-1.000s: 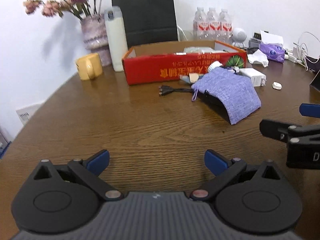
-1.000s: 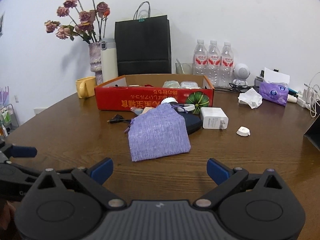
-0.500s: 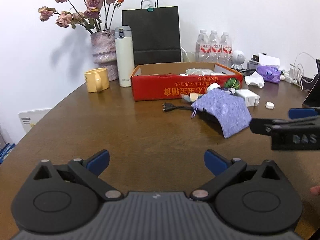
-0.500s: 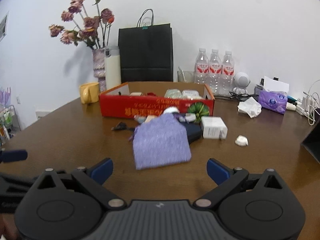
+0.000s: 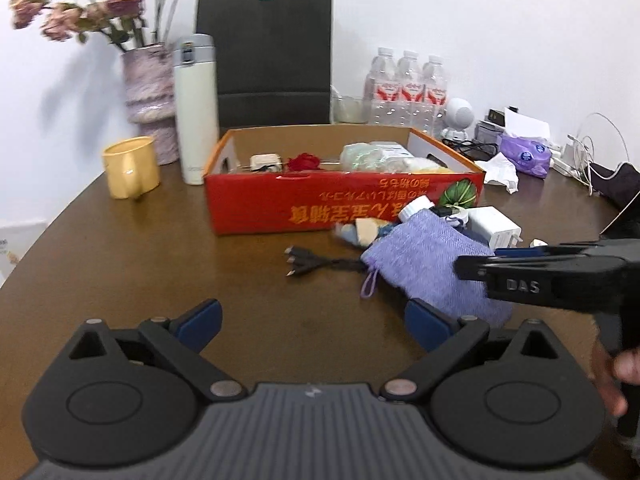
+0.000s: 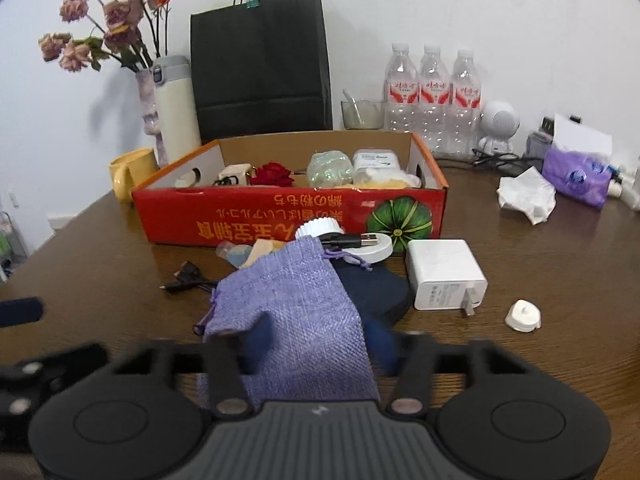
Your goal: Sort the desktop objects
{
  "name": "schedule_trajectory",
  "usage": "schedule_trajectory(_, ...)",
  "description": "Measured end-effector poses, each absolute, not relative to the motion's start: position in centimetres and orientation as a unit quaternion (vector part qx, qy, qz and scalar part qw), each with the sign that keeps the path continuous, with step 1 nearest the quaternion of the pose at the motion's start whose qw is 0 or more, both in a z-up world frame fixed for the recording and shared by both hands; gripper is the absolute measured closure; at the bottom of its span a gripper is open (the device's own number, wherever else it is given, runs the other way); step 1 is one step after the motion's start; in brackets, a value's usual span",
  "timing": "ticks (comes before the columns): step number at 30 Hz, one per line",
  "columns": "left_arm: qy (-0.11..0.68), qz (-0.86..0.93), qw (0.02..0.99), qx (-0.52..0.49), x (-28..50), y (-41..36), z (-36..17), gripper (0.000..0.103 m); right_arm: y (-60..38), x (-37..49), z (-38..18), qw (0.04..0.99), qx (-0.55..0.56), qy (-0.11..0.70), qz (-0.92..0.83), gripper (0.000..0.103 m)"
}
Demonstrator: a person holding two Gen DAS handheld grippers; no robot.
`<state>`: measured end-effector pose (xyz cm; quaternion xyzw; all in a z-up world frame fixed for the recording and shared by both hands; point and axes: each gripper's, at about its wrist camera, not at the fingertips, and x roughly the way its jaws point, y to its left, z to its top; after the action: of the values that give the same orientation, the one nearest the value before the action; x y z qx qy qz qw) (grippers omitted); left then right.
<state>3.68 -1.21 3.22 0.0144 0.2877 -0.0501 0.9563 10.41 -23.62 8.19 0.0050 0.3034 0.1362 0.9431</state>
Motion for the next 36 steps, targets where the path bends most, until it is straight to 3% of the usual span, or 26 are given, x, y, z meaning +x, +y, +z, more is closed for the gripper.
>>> schedule_trajectory(1, 0.289, -0.053, 0.956, 0.014, 4.2, -1.4, 3.2, 0.005, -23.6, 10.2, 8.3, 0.944, -0.004, 0.300, 0.134, 0.097)
schedule_trajectory(2, 0.291, -0.057, 0.955, 0.013, 4.9, -1.5, 3.2, 0.005, -23.5, 10.0, 8.4, 0.945, -0.020, 0.300, 0.130, 0.098)
schedule_trajectory(5, 0.294, -0.076, 0.952, 0.026, 6.7, -2.0, 2.8, 0.008, -24.3, 8.3, 8.9, 0.944, -0.023, 0.297, 0.141, 0.100)
schedule_trajectory(7, 0.301, -0.083, 0.949, 0.045, 8.0, -2.5, 2.4, 0.016, -25.2, 7.2, 9.1, 0.946, -0.021, 0.294, 0.135, 0.100)
schedule_trajectory(9, 0.314, -0.087, 0.944, 0.048, 9.5, -3.0, 2.0, 0.032, -26.3, 6.2, 9.3, 0.951, -0.024, 0.287, 0.107, 0.100)
schedule_trajectory(17, 0.308, -0.147, 0.937, 0.071, 14.1, -6.8, 1.5, 0.042, -29.6, 6.1, 9.1, 0.956, -0.012, 0.291, 0.041, 0.099)
schedule_trajectory(19, 0.311, -0.167, 0.933, 0.075, 15.5, -7.8, 1.6, 0.053, -29.3, 6.4, 8.8, 0.955, -0.009, 0.293, 0.048, 0.099)
schedule_trajectory(21, 0.334, -0.179, 0.923, 0.065, 17.3, -8.4, 1.3, 0.074, -29.0, 6.5, 8.6, 0.954, -0.007, 0.295, 0.058, 0.099)
schedule_trajectory(23, 0.357, -0.189, 0.914, 0.044, 18.6, -8.6, 0.7, 0.083, -28.7, 6.4, 8.4, 0.953, -0.008, 0.295, 0.066, 0.099)
schedule_trajectory(24, 0.359, -0.193, 0.912, 0.043, 18.8, -8.7, 0.6, 0.093, -28.7, 6.4, 8.2, 0.953, -0.008, 0.297, 0.068, 0.099)
schedule_trajectory(30, 0.325, -0.205, 0.923, 0.032, 15.0, -7.4, 3.0, 0.097, -29.1, 6.0, 8.6, 0.955, -0.003, 0.282, 0.087, 0.098)
schedule_trajectory(33, 0.310, -0.210, 0.927, 0.018, 11.8, -5.6, 4.8, 0.097, -28.5, 5.6, 9.3, 0.958, 0.000, 0.264, 0.115, 0.088)
schedule_trajectory(35, 0.315, -0.201, 0.927, 0.017, 9.9, -4.6, 5.2, 0.097, -27.9, 5.6, 9.6, 0.958, -0.010, 0.261, 0.120, 0.056)
schedule_trajectory(36, 0.314, -0.192, 0.929, 0.016, 9.0, -4.1, 5.4, 0.097, -27.4, 5.5, 9.8, 0.959, -0.017, 0.255, 0.121, 0.051)
